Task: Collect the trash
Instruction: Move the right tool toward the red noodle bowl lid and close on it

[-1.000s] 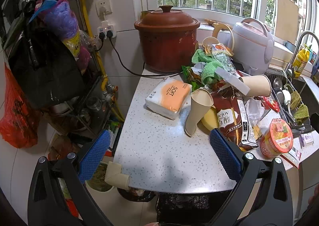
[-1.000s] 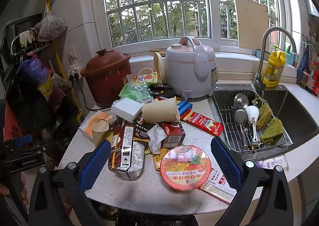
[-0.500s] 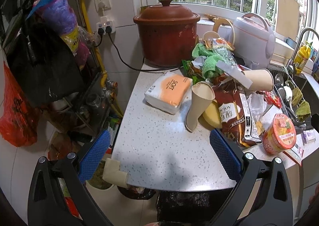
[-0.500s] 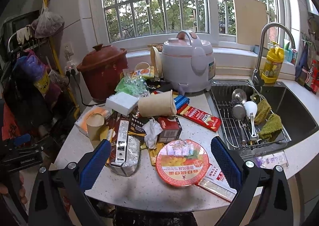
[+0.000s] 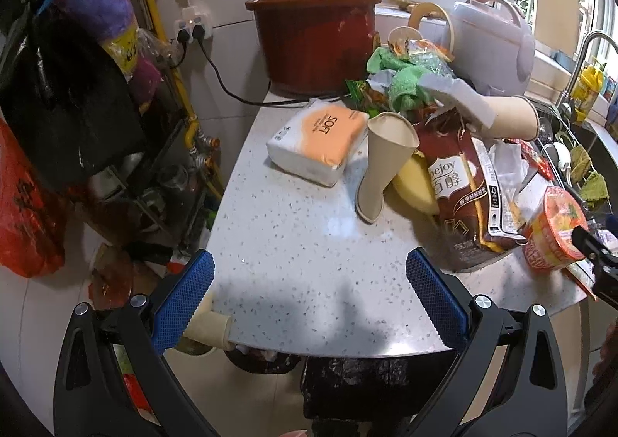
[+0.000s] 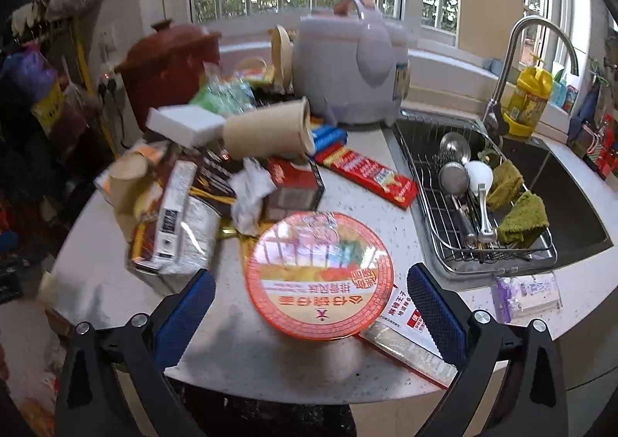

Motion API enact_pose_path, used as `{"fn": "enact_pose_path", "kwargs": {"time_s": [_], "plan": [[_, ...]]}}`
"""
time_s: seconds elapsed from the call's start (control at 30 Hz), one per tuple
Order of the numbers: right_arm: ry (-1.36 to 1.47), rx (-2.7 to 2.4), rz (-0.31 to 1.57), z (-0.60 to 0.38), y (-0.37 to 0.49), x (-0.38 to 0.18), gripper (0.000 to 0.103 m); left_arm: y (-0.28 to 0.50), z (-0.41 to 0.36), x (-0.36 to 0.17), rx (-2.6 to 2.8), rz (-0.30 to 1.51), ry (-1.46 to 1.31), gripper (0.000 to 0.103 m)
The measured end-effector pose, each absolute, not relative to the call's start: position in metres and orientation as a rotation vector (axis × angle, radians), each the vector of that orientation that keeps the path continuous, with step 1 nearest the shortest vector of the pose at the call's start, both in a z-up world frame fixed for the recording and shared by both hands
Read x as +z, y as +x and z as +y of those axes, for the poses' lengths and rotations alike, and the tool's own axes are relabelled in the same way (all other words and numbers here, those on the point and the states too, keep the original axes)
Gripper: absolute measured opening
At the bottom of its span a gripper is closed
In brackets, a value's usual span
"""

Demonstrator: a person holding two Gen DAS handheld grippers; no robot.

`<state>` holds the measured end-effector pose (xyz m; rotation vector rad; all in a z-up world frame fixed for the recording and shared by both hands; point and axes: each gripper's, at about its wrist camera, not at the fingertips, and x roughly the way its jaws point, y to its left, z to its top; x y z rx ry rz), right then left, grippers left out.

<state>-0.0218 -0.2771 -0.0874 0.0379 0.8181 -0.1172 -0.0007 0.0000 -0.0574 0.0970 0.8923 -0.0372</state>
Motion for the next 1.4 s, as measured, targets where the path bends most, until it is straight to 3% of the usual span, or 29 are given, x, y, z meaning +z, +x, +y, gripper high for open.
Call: {"fn": "enact_pose_path", "kwargs": {"time_s": [0.33,1.4], "plan": [[0.032,-0.113,0.878,-0.285,0.006,-0.111,0.099,0.001,-0.002,-0.061,-0.02,0.91,0.11,0.098],[-0.054,-0.126,0.93,-0.289,0.038,-0.114,0.099,0.007,-0.011,-0.062,-0.019,0.914,0.115,0.098]]}}
